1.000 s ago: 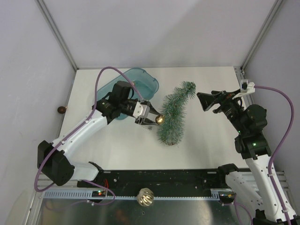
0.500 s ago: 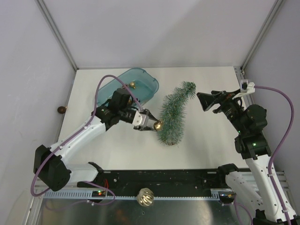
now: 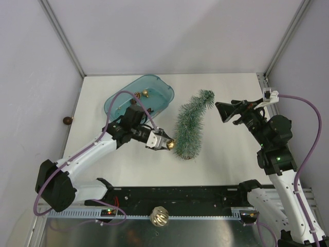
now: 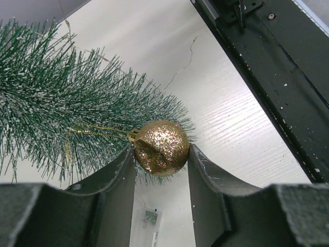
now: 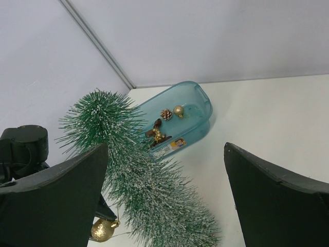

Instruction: Decorate the small christmas tree

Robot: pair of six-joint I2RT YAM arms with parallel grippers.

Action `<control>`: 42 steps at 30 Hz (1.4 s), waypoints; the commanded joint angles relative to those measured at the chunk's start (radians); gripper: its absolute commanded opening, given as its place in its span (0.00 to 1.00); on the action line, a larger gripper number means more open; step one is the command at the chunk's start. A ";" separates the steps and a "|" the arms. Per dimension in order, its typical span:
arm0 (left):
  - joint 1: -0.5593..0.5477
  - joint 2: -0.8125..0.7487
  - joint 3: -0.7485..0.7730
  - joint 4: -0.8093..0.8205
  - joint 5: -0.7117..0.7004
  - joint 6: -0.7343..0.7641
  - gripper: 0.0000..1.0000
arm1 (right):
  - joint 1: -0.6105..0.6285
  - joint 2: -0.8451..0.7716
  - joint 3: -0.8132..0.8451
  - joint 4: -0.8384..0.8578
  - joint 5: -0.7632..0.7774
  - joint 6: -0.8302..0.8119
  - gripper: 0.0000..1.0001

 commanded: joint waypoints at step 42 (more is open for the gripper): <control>0.186 -0.112 -0.017 0.164 -0.145 -0.342 0.93 | 0.009 -0.015 0.003 0.035 0.027 -0.022 0.99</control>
